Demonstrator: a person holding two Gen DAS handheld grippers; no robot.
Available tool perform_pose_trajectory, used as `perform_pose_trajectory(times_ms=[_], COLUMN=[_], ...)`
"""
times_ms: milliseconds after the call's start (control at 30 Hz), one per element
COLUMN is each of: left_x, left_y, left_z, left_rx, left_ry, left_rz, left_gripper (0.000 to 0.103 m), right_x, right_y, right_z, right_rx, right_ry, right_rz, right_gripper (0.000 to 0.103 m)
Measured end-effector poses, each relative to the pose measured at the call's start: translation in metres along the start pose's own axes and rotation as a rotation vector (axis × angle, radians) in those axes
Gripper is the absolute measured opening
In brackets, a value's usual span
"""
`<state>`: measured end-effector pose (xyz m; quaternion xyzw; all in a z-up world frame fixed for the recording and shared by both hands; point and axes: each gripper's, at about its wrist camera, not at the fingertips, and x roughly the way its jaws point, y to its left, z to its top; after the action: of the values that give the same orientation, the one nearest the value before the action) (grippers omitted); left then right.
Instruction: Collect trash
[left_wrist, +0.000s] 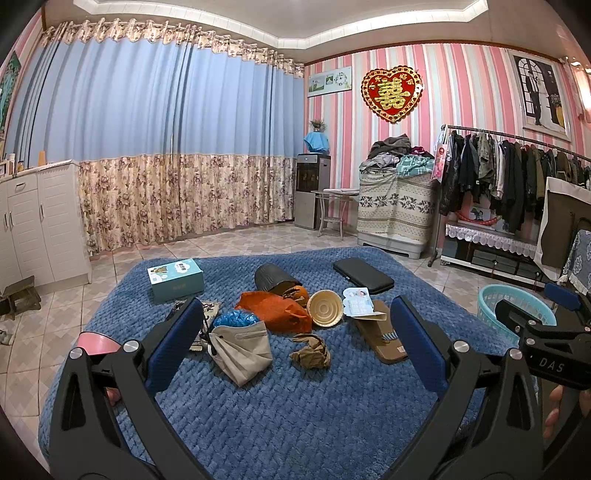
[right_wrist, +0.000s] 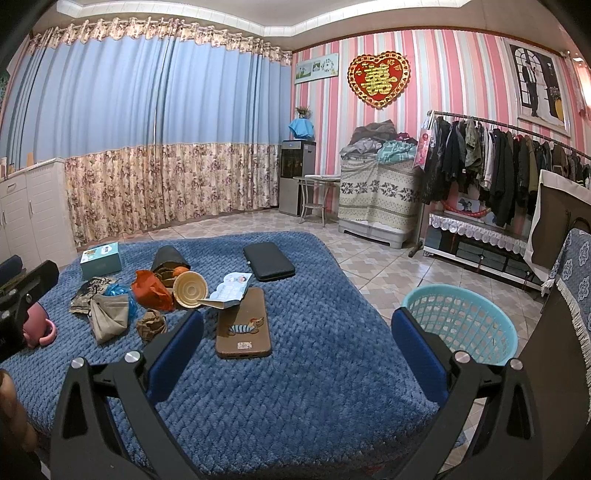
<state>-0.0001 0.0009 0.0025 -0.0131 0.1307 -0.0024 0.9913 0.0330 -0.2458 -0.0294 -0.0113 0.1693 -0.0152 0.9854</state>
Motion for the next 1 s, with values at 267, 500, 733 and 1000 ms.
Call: perform_pose_trajectory(times_ms=[267,500,733,1000], left_x=[-0.006,-0.006,-0.005,0.012], left_y=[0.002,0.002,0.001,0.01], left_z=[0.002,0.002,0.002,-0.015], left_rx=[-0.002,-0.004,-0.003,-0.004], left_ry=[0.003,0.004,0.006,0.023], left_rz=[0.0,0.0,-0.001,-0.002], left_gripper=[0.098,0.098,0.098,0.098], right_x=[0.001,0.001,0.001,0.0], right_y=[0.001,0.002,0.002,0.005], right_z=[-0.002,-0.002,-0.002,-0.006], right_rx=[0.001,0.002,0.001,-0.004], right_ry=[0.001,0.003,0.003,0.001], right_rz=[0.004,0.004,0.005,0.005], right_gripper=[0.099,0.099,0.099,0.099])
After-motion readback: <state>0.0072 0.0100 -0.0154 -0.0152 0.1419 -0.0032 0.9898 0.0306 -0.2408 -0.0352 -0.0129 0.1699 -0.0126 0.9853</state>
